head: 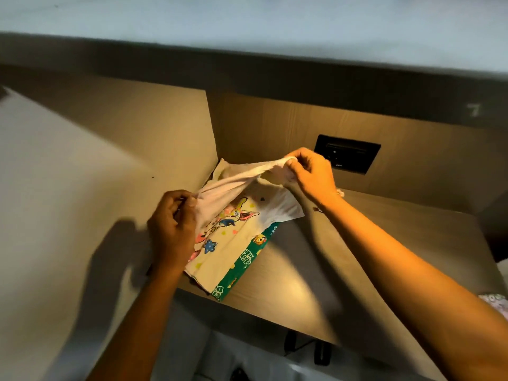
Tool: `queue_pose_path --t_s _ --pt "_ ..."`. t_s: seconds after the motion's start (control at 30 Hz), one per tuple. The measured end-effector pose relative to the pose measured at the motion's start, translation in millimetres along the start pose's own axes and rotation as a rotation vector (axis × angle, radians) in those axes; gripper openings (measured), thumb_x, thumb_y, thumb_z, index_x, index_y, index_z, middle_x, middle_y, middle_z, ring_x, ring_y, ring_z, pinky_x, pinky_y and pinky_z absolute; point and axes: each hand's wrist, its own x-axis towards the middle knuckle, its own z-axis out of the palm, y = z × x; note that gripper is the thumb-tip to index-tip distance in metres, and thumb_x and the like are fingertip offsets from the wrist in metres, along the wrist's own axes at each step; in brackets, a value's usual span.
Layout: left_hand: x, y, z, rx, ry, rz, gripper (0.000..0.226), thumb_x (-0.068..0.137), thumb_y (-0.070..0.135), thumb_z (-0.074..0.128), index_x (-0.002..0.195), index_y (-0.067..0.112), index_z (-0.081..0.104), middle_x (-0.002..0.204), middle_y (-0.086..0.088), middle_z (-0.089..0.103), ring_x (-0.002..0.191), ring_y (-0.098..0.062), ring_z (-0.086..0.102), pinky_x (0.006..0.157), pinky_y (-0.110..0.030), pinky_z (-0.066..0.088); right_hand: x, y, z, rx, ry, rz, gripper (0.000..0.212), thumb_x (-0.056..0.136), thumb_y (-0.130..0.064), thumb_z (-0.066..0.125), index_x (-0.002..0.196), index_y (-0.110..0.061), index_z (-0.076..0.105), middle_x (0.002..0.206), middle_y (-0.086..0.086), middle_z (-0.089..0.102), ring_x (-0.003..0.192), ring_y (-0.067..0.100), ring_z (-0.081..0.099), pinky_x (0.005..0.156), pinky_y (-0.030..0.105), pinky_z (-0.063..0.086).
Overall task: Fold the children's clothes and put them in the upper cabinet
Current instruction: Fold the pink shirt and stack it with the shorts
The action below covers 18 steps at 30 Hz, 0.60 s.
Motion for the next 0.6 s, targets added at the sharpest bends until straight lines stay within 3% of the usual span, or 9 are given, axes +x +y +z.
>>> queue_pose_path --t_s 0.1,0.17,0.23,0.33,0.4,0.47,0.53,0.6 --pt "8.2 32.1 -19.9 -0.091 -0.068 0.147 0.006 0.095 0.030 0.057 0.099 0.030 0.062 0.090 0.013 0.066 0.081 -0.005 0.065 0.065 -0.011 0.053 -18.1 -24.1 -61.2 -0.004 0.114 -0.154 0.013 0.091 -0.017 0.057 0.092 -0.018 0.070 0.085 -0.017 0.066 0.081 -0.002 0.061 0.071 0.013 0.045" --pt "12.3 53.4 -20.9 -0.151 -0.138 0.168 0.008 0.094 0.039 0.056 0.097 0.041 0.062 0.090 0.025 0.067 0.084 -0.002 0.066 0.067 -0.009 0.052 -31.8 -30.2 -101.0 0.033 0.167 -0.184 0.012 0.088 -0.015 0.060 0.089 -0.020 0.072 0.083 -0.021 0.067 0.079 -0.005 0.062 0.073 0.012 0.046" --pt "21.5 67.7 -5.0 -0.161 -0.198 0.178 0.010 0.093 0.034 0.056 0.094 0.043 0.061 0.089 0.031 0.066 0.085 0.004 0.064 0.068 -0.006 0.050 -39.3 -30.0 -131.5 0.021 0.184 -0.144 0.013 0.087 -0.020 0.062 0.087 -0.028 0.072 0.081 -0.019 0.070 0.078 -0.003 0.064 0.073 0.017 0.049" --pt "38.5 84.5 45.3 -0.180 -0.330 0.131 0.012 0.094 0.018 0.060 0.093 0.029 0.063 0.084 0.014 0.067 0.074 0.001 0.063 0.063 -0.009 0.049 -42.7 -16.6 -164.6 -0.095 0.212 -0.046 0.015 0.083 -0.030 0.063 0.076 -0.041 0.071 0.080 -0.016 0.071 0.081 0.008 0.068 0.072 0.029 0.053" --pt "47.9 97.8 80.7 -0.203 -0.426 0.098 0.005 0.093 0.010 0.061 0.094 0.013 0.065 0.085 -0.002 0.065 0.067 0.003 0.059 0.060 -0.009 0.045 -42.7 -4.5 -183.2 -0.147 0.232 0.021 0.020 0.083 -0.026 0.065 0.070 -0.041 0.069 0.079 -0.010 0.071 0.083 0.016 0.069 0.072 0.033 0.054" --pt "52.8 118.3 107.7 -0.227 -0.490 0.109 0.009 0.093 0.006 0.060 0.098 0.001 0.065 0.088 -0.009 0.063 0.068 0.000 0.056 0.059 -0.008 0.043 -45.1 4.9 -205.2 -0.198 0.290 0.065 0.017 0.084 -0.023 0.068 0.073 -0.036 0.069 0.081 -0.004 0.072 0.082 0.017 0.069 0.072 0.030 0.055" --pt "55.1 142.6 123.2 -0.272 -0.497 0.164 0.013 0.093 0.003 0.059 0.100 -0.006 0.064 0.090 -0.012 0.062 0.072 -0.006 0.056 0.062 -0.008 0.044 -49.8 8.0 -231.4 -0.226 0.382 0.089 0.008 0.085 -0.023 0.069 0.082 -0.029 0.074 0.084 0.000 0.073 0.082 0.012 0.067 0.069 0.017 0.052" --pt "54.1 164.8 123.7 -0.333 -0.464 0.227 0.011 0.093 0.001 0.059 0.100 -0.006 0.064 0.084 -0.007 0.062 0.070 -0.002 0.059 0.064 -0.008 0.044 -56.7 2.2 -257.2 -0.331 0.482 0.052 0.020 0.086 -0.028 0.067 0.089 -0.010 0.076 0.087 0.008 0.073 0.087 0.012 0.065 0.066 0.021 0.047"
